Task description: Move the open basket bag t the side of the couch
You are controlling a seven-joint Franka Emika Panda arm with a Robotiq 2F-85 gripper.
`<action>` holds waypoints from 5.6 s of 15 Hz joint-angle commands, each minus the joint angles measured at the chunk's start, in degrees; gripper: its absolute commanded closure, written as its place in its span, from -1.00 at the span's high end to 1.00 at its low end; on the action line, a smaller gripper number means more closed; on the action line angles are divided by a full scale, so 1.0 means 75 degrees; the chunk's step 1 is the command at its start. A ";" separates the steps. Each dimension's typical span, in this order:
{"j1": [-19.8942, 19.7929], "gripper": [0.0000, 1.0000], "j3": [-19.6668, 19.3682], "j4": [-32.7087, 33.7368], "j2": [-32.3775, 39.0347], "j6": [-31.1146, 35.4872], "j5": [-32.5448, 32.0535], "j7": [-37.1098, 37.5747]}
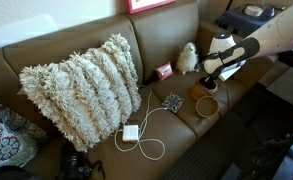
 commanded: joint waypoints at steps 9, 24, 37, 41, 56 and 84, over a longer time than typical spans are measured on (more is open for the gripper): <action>-0.0017 -0.11 -0.0199 -0.0089 0.0141 0.1774 -0.0154 0.0250; 0.0088 -0.08 -0.0513 -0.0542 0.0130 0.3141 -0.0276 0.0571; 0.0129 -0.91 -0.0505 -0.0614 0.0076 0.3314 -0.0292 0.0569; 0.0106 -0.91 -0.0483 -0.0626 0.0077 0.3557 -0.0312 0.0535; -0.0613 -0.91 0.0680 -0.0812 0.0112 0.5889 -0.0492 0.0169; -0.2315 -0.91 0.2613 -0.1241 0.0146 0.5292 -0.3927 -0.1417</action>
